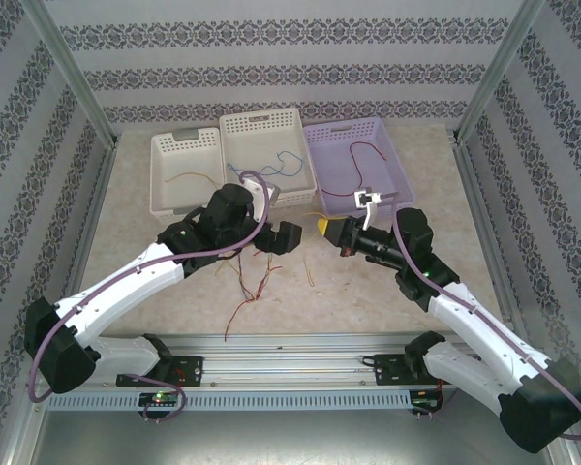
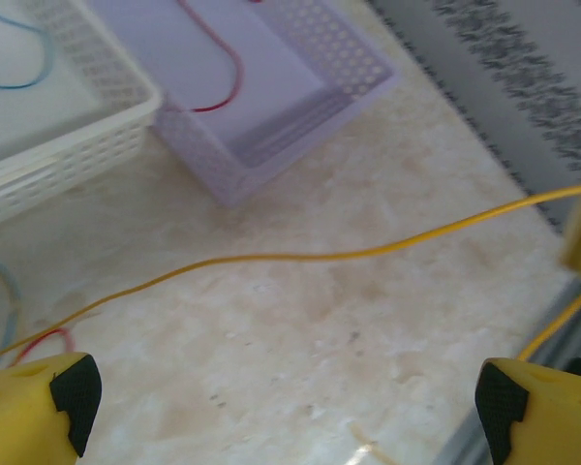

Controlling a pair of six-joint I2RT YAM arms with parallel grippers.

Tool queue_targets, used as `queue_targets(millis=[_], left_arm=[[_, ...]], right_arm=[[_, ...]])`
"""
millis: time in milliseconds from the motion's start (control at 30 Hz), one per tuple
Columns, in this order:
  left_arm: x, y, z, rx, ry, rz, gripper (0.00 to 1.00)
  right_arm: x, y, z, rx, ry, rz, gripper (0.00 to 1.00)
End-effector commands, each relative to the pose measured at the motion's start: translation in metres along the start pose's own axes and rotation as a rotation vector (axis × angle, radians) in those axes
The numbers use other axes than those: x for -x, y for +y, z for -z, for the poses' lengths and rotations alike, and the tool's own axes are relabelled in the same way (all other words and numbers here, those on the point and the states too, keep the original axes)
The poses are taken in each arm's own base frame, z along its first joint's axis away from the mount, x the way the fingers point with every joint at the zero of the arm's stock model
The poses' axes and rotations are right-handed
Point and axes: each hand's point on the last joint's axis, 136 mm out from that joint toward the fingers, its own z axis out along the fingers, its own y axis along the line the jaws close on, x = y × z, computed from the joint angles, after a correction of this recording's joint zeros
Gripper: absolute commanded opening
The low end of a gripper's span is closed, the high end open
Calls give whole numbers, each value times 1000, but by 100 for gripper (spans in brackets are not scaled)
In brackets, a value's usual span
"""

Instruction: Untangle the cables

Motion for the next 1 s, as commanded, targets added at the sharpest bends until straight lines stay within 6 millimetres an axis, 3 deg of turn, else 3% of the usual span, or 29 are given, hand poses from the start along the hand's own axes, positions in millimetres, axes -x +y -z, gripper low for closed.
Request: queue_targets(millis=[0, 133, 367, 600, 967], left_arm=[[29, -51, 12, -243, -88, -30, 100], [37, -53, 25, -234, -117, -121, 100], [21, -47, 14, -267, -90, -162, 100], [32, -21, 24, -283, -188, -106, 100], [36, -43, 24, -475, -179, -77, 80]], right_arm=[[15, 27, 1, 90, -27, 81, 0], [17, 31, 5, 98, -37, 96, 0], [17, 55, 14, 204, -43, 141, 0], [10, 69, 17, 283, 1, 158, 0], [2, 74, 9, 320, 57, 154, 0]])
